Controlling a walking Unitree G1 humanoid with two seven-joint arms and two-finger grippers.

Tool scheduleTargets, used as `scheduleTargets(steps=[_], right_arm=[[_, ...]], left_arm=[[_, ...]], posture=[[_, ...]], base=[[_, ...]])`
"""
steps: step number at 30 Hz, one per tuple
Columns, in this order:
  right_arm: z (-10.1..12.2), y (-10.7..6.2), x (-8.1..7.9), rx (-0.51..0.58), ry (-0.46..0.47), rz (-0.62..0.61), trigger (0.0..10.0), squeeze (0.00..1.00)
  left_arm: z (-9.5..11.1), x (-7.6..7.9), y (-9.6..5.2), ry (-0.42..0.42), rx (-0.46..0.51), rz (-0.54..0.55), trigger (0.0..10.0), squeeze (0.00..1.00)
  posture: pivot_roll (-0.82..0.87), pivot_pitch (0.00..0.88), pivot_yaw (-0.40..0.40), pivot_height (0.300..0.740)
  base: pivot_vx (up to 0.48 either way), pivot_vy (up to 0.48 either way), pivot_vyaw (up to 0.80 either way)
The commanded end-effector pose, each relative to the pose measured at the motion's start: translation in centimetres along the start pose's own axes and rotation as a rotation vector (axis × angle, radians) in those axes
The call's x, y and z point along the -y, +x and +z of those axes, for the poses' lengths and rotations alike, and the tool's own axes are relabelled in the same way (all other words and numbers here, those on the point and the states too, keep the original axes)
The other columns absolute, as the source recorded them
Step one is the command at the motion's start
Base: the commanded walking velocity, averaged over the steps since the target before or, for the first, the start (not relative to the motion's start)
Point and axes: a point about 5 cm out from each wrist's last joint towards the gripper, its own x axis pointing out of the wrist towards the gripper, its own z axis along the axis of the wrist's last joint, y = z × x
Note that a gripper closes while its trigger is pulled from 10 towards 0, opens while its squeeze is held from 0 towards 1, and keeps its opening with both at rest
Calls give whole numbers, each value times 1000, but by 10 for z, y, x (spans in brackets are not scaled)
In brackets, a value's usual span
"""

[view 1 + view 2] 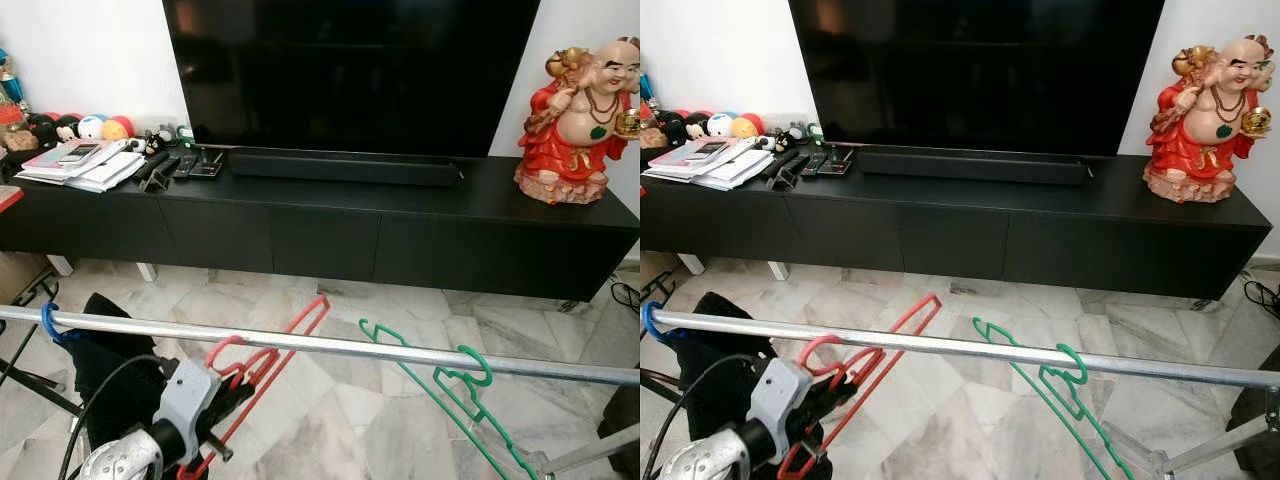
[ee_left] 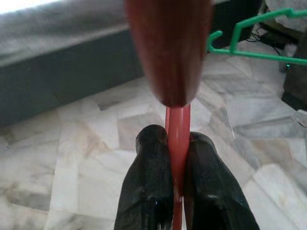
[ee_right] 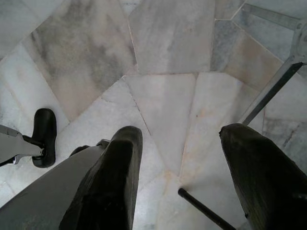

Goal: Hang hanger

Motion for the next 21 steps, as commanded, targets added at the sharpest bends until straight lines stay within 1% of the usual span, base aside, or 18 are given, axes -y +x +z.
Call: scheduleTargets(steps=[1, 2, 3, 7, 12, 15, 16, 18, 20, 21], right_arm=[[-2, -1, 3, -4, -5, -7, 10000, 0], [-2, -1, 3, -5, -5, -6, 10000, 0], [-2, -1, 3, -5, -5, -6, 10000, 0], [-3, -1, 3, -7, -6, -3, 10000, 0], [-4, -1, 3, -8, -5, 0, 10000, 0], [-4, -1, 2, -9, -4, 1, 10000, 0], [-4, -1, 2, -9, -4, 1, 10000, 0], [-5, -1, 2, -10, -3, 2, 10000, 0], [-5, -1, 1, -10, -1, 4, 10000, 0], [-5, -1, 1, -10, 0, 5, 10000, 0]], left_arm=[[0, -6, 1, 5, -2, 42, 10000, 0], [0, -8, 3, 1, -7, 67, 10000, 0], [0, -8, 3, 1, -7, 67, 10000, 0], [-4, -14, 8, -13, -32, 125, 10000, 0], [-10, -16, 11, -41, -61, 171, 10000, 0], [-19, -15, 12, -68, -106, 193, 10000, 0], [-19, -15, 12, -68, -106, 193, 10000, 0], [-25, -14, 13, -59, -141, 206, 10000, 0], [-31, -10, 14, -91, -157, 202, 10000, 0], [-32, -8, 14, -91, -165, 197, 10000, 0]], posture=[[155, 0, -25, 740], [154, 0, -26, 740], [154, 0, -26, 740], [152, 0, -24, 740], [148, 0, -22, 740], [148, 0, -18, 740], [148, 0, -18, 740], [147, 0, -15, 740], [147, 0, -11, 740], [147, 0, -11, 740]], base=[[0, 0, 0], [0, 0, 0], [0, 0, 0], [0, 0, 0], [0, 0, 0], [0, 0, 0], [0, 0, 0], [0, 0, 0], [0, 0, 0], [0, 0, 0]])
